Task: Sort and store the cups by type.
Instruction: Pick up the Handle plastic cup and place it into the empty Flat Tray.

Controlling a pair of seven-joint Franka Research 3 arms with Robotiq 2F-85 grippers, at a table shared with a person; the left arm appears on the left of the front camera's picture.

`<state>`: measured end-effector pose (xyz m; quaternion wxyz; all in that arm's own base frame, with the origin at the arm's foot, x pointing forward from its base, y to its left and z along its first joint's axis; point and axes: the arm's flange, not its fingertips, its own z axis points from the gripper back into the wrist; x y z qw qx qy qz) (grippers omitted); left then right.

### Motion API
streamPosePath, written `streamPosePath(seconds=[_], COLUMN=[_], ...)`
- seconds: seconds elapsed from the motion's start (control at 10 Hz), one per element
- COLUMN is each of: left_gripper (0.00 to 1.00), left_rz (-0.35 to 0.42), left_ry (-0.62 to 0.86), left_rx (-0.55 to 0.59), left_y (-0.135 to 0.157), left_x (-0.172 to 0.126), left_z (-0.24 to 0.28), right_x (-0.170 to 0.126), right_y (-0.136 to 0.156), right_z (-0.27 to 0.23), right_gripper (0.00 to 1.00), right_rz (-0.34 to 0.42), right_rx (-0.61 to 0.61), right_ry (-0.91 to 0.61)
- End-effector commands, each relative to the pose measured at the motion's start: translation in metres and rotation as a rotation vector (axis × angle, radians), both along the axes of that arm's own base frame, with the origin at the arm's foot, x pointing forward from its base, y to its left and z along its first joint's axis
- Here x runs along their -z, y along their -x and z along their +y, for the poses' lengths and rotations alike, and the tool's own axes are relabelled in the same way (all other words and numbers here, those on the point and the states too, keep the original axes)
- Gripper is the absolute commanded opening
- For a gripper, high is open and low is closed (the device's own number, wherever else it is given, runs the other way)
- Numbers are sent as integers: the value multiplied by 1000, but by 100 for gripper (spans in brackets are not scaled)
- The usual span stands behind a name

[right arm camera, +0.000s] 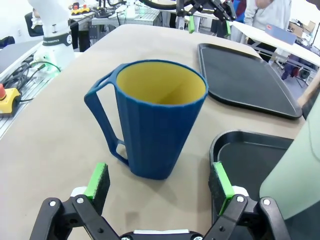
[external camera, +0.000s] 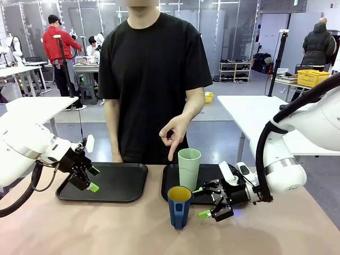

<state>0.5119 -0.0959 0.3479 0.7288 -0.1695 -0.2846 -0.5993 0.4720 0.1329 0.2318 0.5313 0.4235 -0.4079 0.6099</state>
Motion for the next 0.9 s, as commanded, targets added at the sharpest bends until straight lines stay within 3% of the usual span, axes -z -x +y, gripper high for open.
streamPosePath(seconds=[0.0, 0.8], left_gripper=[100, 100], left_rz=[-7, -7], left_ry=[-1, -1], left_rx=[4, 4], left_y=[0, 0], left_x=[-2, -2], left_z=[0, 0], right_x=[5, 16], right_y=[-4, -15], right_z=[14, 46], right_gripper=[100, 100], right_rz=[-38, -18], right_rx=[-5, -55], right_ry=[-29, -86])
